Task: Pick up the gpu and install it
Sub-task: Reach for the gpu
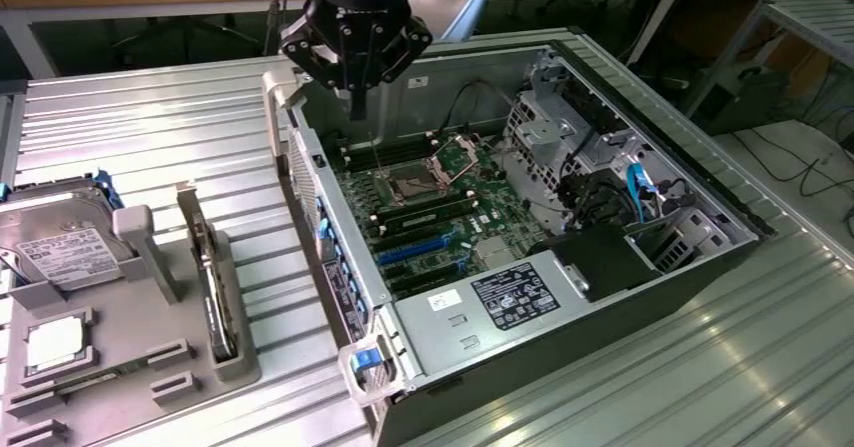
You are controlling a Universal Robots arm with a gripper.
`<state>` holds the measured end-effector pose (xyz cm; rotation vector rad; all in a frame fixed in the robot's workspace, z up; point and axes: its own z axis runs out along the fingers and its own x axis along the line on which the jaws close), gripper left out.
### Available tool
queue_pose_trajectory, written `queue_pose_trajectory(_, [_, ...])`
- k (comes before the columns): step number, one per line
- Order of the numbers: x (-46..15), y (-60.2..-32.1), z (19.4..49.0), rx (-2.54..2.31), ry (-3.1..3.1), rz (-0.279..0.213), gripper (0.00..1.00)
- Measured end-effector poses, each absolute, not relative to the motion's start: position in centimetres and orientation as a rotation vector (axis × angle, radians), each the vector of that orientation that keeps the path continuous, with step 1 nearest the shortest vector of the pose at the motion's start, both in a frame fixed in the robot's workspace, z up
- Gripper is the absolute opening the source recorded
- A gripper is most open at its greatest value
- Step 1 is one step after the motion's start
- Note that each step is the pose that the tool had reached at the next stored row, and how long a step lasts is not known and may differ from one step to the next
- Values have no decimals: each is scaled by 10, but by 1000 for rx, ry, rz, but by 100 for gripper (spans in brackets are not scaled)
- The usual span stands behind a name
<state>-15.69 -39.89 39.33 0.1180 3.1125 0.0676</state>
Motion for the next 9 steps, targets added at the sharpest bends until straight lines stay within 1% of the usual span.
queue_pose_trajectory(9, [-176,-399,393,118,3113,68,11])
